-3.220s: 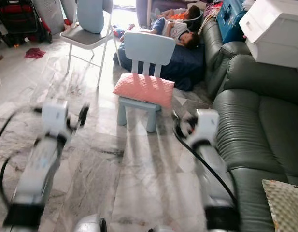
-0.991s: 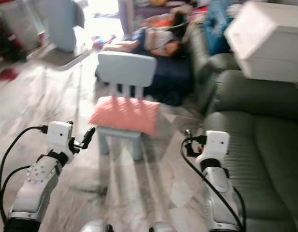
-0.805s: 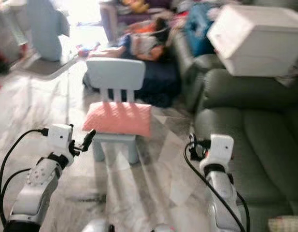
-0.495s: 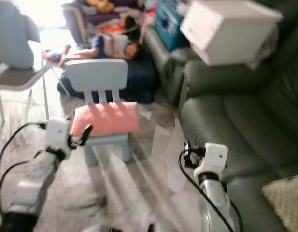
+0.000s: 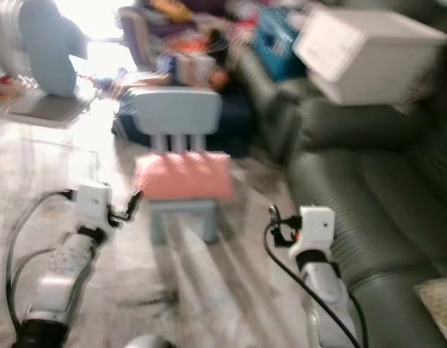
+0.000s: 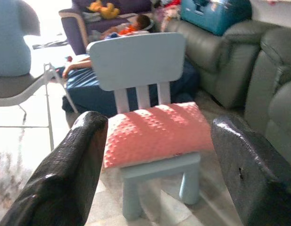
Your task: Move the pillow to the sofa
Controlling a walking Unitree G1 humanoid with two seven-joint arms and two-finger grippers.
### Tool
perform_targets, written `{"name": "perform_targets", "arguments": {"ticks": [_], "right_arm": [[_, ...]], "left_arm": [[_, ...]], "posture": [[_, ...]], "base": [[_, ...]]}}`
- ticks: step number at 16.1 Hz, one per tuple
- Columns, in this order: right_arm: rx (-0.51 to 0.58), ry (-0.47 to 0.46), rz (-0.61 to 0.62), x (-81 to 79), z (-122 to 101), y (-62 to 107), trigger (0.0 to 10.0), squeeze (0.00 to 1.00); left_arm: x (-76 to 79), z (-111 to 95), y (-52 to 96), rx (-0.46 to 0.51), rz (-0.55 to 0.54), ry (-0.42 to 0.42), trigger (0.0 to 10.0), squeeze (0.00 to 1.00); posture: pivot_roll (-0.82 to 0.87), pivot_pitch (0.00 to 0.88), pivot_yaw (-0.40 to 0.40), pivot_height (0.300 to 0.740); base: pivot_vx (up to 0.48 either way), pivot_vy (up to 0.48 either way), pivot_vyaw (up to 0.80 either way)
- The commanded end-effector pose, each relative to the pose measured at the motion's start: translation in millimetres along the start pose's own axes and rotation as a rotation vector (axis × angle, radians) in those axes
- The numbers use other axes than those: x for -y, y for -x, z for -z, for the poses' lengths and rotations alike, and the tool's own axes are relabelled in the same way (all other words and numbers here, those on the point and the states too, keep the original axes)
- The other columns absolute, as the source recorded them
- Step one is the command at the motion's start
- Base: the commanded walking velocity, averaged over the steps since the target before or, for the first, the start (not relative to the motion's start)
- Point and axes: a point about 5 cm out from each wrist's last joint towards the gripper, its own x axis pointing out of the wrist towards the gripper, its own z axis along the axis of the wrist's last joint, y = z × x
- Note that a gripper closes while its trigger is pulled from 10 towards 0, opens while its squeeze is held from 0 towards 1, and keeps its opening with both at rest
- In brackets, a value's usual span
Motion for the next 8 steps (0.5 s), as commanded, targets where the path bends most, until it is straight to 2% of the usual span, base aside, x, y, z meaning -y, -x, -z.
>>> {"name": "perform_targets", "arguments": {"ticks": [1,8], "right_arm": [[0.038,-0.007,-0.004,-1.1,-9.0,-6.1,10.0,0.0],[0.047,0.009,-0.001,0.9,-11.0,-9.1,10.0,0.0]], "left_arm": [[-4.1,-1.3,-1.3,0.003,-0.014,-0.011,10.0,0.0],[1.6,-2.6,-5.3,0.012,-0.013,-0.036,10.0,0.0]], "posture": [[-0.05,0.0,-0.038,0.74],[-0.07,0.0,-0.027,0.74]], "base": [[0.45,0.0,0.45],[0.453,0.0,0.0]]}}
